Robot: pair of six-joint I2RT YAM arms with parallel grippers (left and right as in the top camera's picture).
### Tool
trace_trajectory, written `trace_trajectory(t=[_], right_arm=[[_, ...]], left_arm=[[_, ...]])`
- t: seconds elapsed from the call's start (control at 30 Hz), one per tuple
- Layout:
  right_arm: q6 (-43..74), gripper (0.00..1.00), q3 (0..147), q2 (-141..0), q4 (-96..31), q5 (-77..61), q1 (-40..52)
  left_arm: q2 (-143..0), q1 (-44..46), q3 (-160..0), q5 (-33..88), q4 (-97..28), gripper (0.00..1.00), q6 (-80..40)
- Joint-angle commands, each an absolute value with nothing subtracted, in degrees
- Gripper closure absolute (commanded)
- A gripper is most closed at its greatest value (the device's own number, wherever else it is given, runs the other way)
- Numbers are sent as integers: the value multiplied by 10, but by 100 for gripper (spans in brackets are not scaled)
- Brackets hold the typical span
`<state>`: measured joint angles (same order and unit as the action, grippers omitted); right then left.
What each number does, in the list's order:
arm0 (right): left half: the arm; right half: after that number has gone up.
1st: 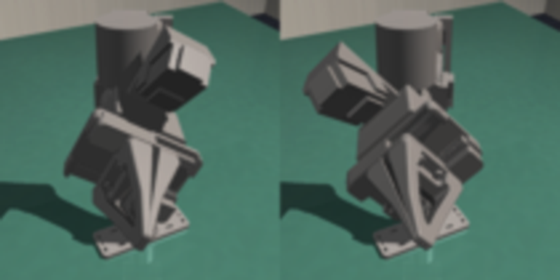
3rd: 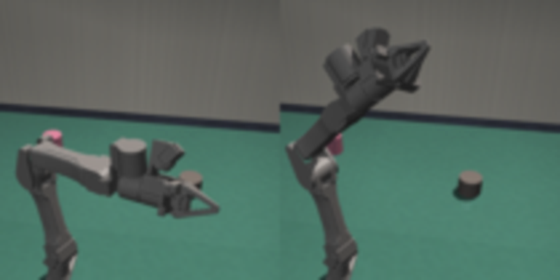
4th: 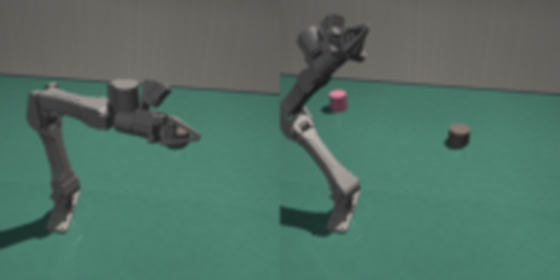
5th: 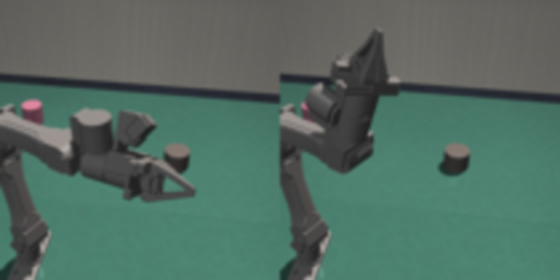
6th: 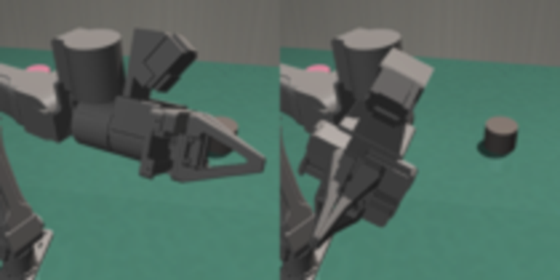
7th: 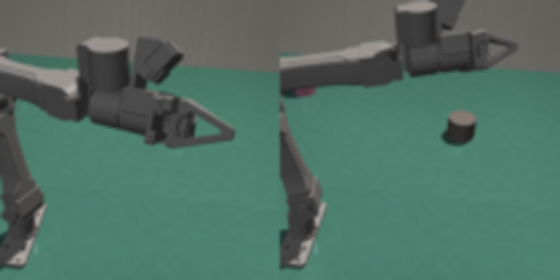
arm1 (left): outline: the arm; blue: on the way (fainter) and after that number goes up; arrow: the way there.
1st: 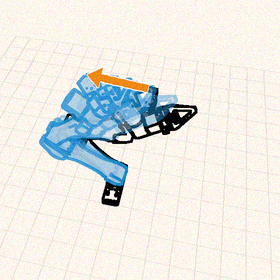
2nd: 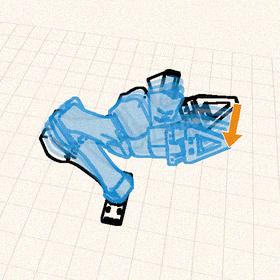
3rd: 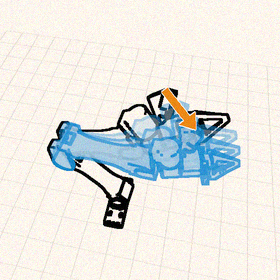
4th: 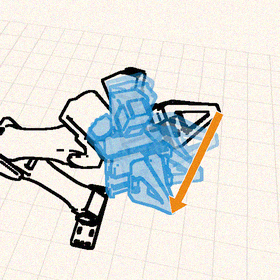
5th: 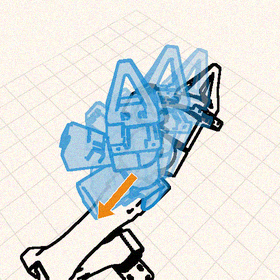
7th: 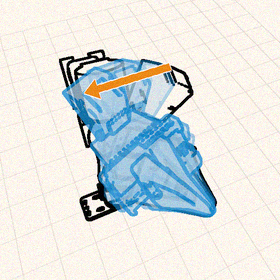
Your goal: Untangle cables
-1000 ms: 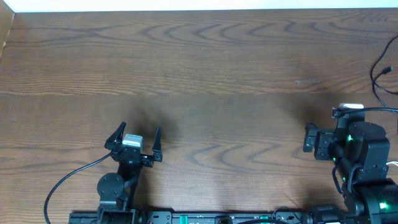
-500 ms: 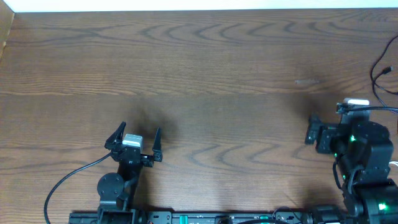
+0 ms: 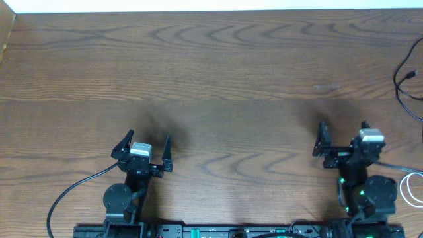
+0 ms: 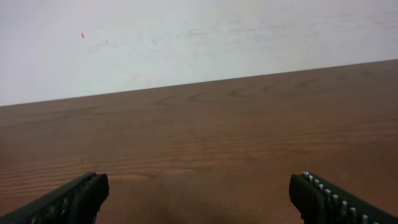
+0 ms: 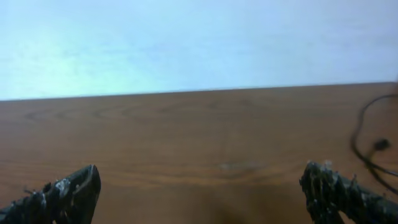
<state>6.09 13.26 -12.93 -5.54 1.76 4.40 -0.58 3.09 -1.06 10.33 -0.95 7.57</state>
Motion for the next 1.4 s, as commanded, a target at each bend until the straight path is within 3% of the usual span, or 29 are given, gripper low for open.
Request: trace_trajectory(t=[0.0, 0.27, 1.37], right_arm=[[81, 1, 98, -81, -31, -8, 41], [81, 1, 66, -1, -20, -7, 26], [35, 1, 3, -3, -41, -46, -17]], left_arm=[[-2, 28, -2, 110, -32, 2, 81], [-2, 28, -2, 110, -32, 2, 81], [-2, 28, -2, 110, -32, 2, 81]])
